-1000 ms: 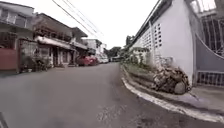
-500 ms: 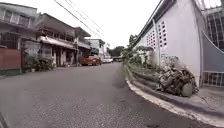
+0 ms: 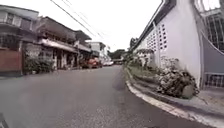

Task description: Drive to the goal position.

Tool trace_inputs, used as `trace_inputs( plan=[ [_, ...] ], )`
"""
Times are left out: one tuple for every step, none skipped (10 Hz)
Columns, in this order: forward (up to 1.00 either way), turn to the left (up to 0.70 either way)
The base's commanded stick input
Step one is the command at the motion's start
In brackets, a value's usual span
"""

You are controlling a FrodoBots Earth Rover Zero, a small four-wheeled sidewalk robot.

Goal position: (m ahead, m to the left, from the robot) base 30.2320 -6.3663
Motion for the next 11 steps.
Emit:
trace_inputs(
  plan=[
    [0.85,0.10],
    [0.85,0.10],
    [0.85,0.10],
    [0.85,0.10],
    [0.85,0.10],
    [0.85,0.10],
    [0.85,0.10],
    [0.85,0.10],
    [0.85,0.10],
    [0.85,0.10],
    [0.85,0.10]
  ],
)
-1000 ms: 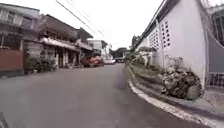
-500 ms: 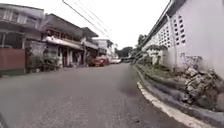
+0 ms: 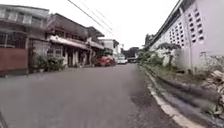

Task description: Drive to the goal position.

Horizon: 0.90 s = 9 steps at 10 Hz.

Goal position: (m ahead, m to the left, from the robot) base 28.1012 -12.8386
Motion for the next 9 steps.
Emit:
trace_inputs(
  plan=[
    [0.85,0.10],
    [0.85,0.10],
    [0.85,0.10],
    [0.85,0.10],
    [0.85,0.10],
    [0.85,0.10],
    [0.85,0.10],
    [0.85,0.10],
    [0.85,0.10]
  ],
)
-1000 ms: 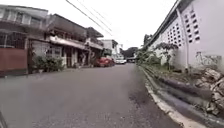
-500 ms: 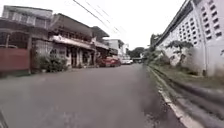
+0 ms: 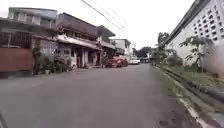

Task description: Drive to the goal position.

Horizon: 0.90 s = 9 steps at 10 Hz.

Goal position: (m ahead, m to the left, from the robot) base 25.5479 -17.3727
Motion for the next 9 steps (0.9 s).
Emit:
trace_inputs(
  plan=[
    [0.85,0.10],
    [0.85,0.10],
    [0.85,0.10],
    [0.85,0.10],
    [0.76,-0.06],
    [0.23,-0.61],
    [0.00,-0.85],
    [0.00,-0.85],
    [0.00,-0.85]
  ],
)
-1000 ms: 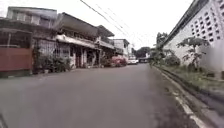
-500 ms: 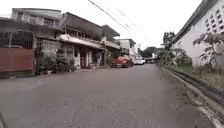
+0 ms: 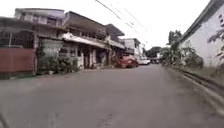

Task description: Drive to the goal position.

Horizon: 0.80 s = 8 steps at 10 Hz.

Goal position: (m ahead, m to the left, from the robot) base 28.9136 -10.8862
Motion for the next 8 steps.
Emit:
trace_inputs(
  plan=[
    [0.00,-0.85],
    [0.00,-0.85],
    [0.00,-0.85],
    [0.00,-0.85],
    [0.00,-0.85],
    [0.00,-0.85],
    [0.00,-0.85],
    [0.00,0.00]
  ],
)
